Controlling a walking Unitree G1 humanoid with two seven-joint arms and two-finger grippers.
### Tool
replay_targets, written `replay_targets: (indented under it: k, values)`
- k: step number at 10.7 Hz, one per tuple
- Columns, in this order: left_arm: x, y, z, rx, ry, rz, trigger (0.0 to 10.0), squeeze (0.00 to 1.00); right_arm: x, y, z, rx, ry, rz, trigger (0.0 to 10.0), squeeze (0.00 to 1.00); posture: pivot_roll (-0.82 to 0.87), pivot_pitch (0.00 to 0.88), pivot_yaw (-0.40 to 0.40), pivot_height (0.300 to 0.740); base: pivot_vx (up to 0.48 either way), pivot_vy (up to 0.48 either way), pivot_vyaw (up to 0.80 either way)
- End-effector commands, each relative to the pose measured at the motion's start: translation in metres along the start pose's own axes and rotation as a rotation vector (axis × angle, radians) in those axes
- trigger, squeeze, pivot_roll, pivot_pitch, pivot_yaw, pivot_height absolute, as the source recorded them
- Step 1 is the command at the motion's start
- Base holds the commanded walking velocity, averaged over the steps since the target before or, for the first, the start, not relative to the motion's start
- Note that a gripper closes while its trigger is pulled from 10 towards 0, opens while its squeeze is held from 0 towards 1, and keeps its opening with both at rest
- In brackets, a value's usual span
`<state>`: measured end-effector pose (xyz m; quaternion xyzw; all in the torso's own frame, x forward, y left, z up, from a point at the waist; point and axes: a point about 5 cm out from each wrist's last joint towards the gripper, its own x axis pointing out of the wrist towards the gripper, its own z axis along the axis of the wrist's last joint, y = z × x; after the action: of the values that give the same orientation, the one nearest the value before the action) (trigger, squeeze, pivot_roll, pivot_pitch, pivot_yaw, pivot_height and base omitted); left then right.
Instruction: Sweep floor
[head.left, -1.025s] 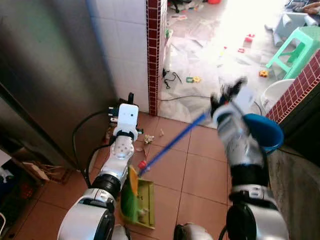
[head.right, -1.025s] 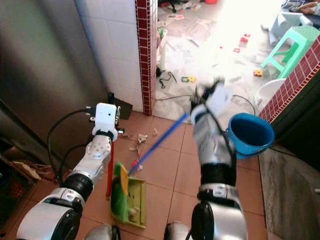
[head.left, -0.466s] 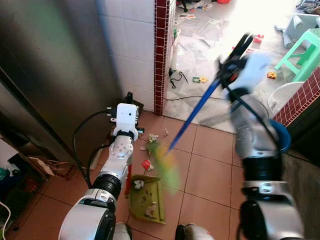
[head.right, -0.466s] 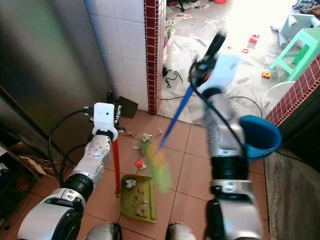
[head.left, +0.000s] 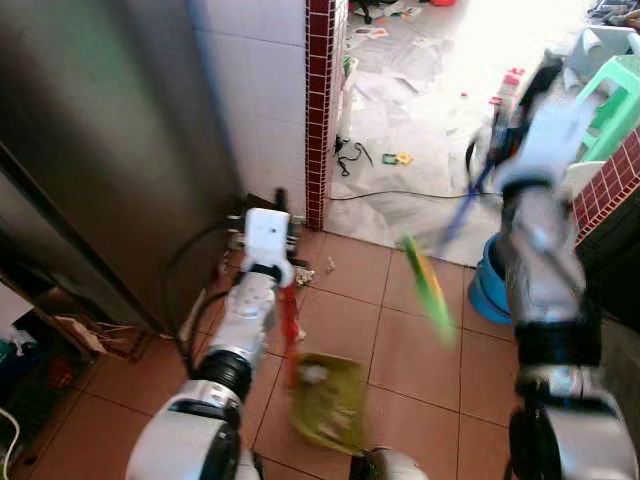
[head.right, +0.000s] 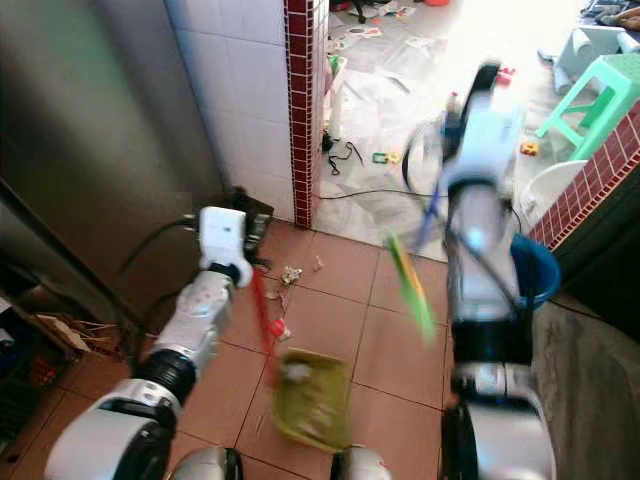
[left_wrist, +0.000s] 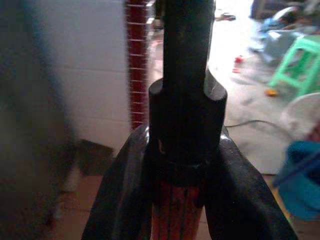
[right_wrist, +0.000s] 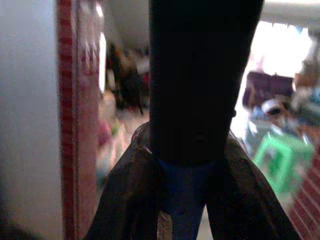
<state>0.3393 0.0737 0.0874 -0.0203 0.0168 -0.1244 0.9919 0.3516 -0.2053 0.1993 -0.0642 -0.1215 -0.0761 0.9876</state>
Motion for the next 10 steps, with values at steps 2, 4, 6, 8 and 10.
replay_targets:
  k: [2,4,6,8,10]
  values:
    - [0.0,0.005,0.018,-0.014,-0.091,-0.025,10.0,0.0,-0.015,0.007,-0.022,-0.005,0.071,0.0,10.0,0.0,-0.1,0.032,0.024,0.74,0.0,0.0,0.0]
    - [-0.005,0.019,0.037,0.014,-0.198,-0.036,10.0,0.0,-0.034,0.011,-0.039,-0.018,0.09,0.012,10.0,0.0,-0.09,0.002,0.015,0.74,0.0,0.0,0.0]
    - [-0.007,0.036,0.046,0.01,-0.219,0.0,10.0,0.0,-0.046,0.017,-0.052,-0.055,0.149,0.056,10.0,0.0,-0.09,0.0,0.006,0.74,0.0,0.0,0.0]
    - [-0.011,0.042,0.046,0.036,-0.212,0.01,10.0,0.0,-0.046,0.016,-0.054,-0.042,0.189,0.041,10.0,0.0,-0.09,0.0,0.006,0.74,0.0,0.0,0.0]
    - [-0.016,0.04,0.041,0.038,-0.199,0.01,10.0,0.0,-0.041,0.008,-0.056,0.15,0.265,-0.068,10.0,0.0,-0.09,0.0,0.012,0.74,0.0,0.0,0.0]
